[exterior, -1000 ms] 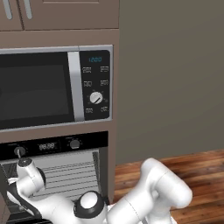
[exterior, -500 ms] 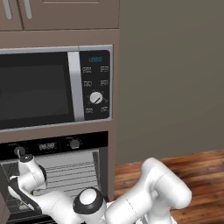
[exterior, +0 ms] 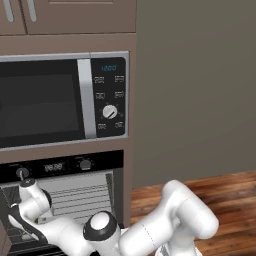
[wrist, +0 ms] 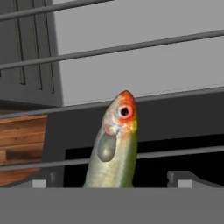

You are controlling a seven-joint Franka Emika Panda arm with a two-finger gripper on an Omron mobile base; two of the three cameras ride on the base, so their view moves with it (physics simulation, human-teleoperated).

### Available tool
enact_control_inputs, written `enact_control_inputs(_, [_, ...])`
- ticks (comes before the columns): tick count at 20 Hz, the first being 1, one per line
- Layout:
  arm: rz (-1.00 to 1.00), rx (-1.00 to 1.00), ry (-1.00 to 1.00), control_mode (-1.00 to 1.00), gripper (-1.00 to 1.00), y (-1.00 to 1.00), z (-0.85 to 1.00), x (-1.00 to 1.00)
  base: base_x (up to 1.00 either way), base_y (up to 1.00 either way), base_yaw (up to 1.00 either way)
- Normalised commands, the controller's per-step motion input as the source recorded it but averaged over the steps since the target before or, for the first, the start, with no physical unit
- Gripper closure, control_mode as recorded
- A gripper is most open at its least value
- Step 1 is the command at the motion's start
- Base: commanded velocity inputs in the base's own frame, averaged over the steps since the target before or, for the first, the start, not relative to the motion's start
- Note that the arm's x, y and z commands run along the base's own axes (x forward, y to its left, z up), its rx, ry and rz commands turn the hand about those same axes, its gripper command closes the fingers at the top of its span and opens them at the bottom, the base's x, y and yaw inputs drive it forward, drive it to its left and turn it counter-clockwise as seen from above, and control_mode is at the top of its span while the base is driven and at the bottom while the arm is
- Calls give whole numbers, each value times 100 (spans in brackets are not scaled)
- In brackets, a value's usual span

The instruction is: Take the fish from the oven and place it on the plate on the counter.

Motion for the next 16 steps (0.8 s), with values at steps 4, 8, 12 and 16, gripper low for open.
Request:
enact_control_inputs(4, [0,-8,-3,-100,-100,6,-26,-9,0,0,0])
enact_control_inputs(8, [0,-10,-1,-100,-100,8,-26,-2,0,0,0])
enact_control_inputs(12, [0,-12,0,-100,-100,5,-42,-9,0,0,0])
enact_control_inputs(16, [0,-10,0,-100,-100,10,-37,-20,0,0,0])
